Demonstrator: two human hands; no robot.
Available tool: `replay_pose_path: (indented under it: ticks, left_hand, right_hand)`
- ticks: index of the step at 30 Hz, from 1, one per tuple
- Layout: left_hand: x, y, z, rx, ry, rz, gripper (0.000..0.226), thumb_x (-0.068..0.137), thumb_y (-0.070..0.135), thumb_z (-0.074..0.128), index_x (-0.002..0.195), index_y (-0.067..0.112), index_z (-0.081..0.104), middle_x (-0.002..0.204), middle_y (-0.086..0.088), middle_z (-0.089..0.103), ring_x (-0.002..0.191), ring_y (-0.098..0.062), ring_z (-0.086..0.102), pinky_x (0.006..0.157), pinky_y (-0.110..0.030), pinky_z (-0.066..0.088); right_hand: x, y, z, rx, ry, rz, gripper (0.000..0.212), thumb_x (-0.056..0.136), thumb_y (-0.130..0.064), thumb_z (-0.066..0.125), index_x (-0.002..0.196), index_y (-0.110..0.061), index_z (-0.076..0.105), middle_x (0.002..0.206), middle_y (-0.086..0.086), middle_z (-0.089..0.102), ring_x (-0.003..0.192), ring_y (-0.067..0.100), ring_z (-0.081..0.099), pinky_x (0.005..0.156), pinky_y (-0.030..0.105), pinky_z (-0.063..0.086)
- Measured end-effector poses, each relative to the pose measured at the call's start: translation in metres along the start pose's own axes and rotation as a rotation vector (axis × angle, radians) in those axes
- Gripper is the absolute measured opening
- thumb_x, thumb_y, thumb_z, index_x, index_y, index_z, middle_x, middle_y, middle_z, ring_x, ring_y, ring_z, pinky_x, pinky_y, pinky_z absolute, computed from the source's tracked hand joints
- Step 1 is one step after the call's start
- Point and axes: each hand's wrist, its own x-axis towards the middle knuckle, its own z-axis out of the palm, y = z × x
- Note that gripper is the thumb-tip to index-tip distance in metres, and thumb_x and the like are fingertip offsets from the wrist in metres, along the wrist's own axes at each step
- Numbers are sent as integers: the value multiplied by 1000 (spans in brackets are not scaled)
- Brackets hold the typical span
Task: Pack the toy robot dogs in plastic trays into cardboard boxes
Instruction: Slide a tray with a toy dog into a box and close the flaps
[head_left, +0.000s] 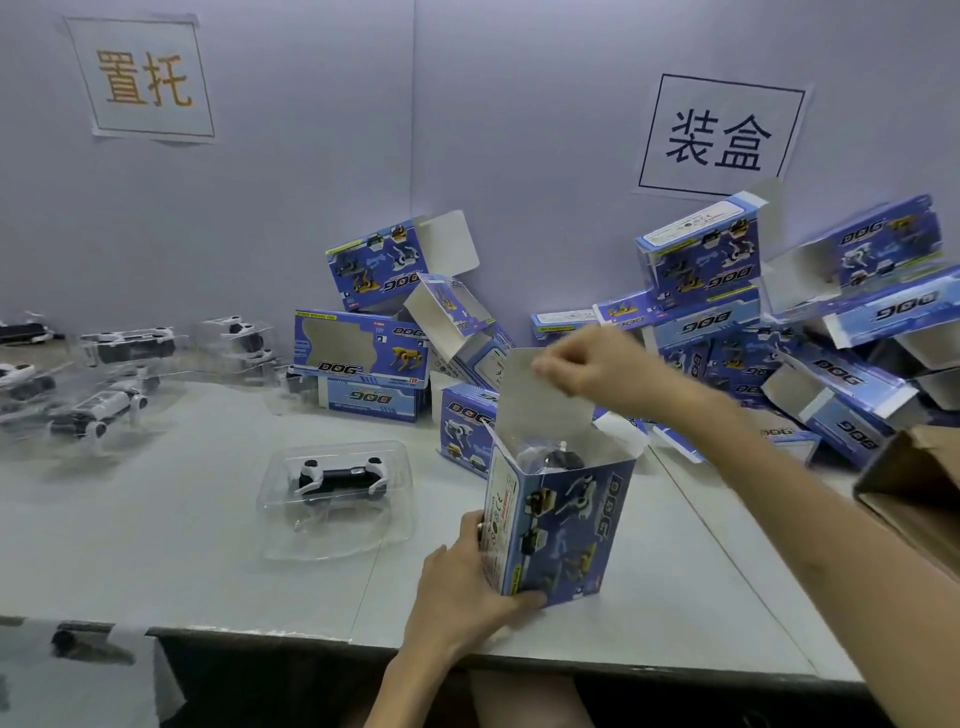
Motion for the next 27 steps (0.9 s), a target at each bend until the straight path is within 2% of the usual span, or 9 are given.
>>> replay_pose_path:
  ticks: [3,6,9,11,13,16,18,23,27]
  left_hand:
    - [0,-1,-1,-22,-24,13,92,49,80,73,123,48,28,122,20,61,105,-8,59,93,-32,52]
    - [1,0,-2,-28,-25,22,96,49,81,73,126,46,28,125,20,60,107,-8,60,95,-34,51]
    - [-3,0,-1,-116,8,57,103,56,75,76,138,47,21,142,20,47,125,-6,50,103,-25,44]
    - [-8,2,-1,-209,115,80,104,66,69,77,144,55,10,149,20,34,135,-2,35,102,-23,36]
    - [-11,9,-4,-220,259,179,95,75,66,70,143,59,5,153,23,27,140,1,29,104,-21,34]
    - [-5,32,-15,-222,430,358,83,86,60,58,154,37,15,159,21,23,145,-2,26,111,-19,31]
    - [4,53,-23,-192,467,432,74,91,53,54,154,26,25,159,15,29,144,-2,28,113,-14,27]
    - [14,81,-31,-71,425,474,61,92,50,49,148,25,40,153,12,40,136,2,39,110,-22,33]
    - [18,82,-34,88,392,527,48,94,46,50,133,19,59,142,5,56,137,-6,42,112,-34,36]
  right_hand:
    - [3,21,47,-131,-263,166,48,102,-22,48,55,-18,44,55,-2,43,51,13,36,54,30,29]
    - [3,29,54,-93,-257,181,49,102,-25,48,54,-18,46,54,-4,45,50,12,37,53,30,29]
    - [2,29,53,-67,-245,159,49,103,-30,47,56,-20,47,54,-5,43,49,11,35,54,29,27]
    - [0,30,54,-28,-262,160,46,104,-32,46,60,-19,51,58,-4,45,51,11,36,56,29,29]
    - [-2,33,53,39,-275,173,43,104,-33,46,64,-18,54,62,-2,47,55,11,39,60,29,31]
    - [-4,37,51,110,-280,169,42,104,-33,47,65,-18,53,64,-1,49,57,12,40,62,30,33]
    - [-5,39,51,145,-275,161,41,104,-31,46,65,-19,53,62,-4,49,54,8,40,61,28,33]
    - [-7,41,47,230,-245,173,37,105,-24,43,69,-22,53,60,-10,48,49,0,41,58,22,35]
    - [-9,40,45,282,-266,212,32,106,-21,42,92,-2,65,79,16,57,68,12,50,68,25,40]
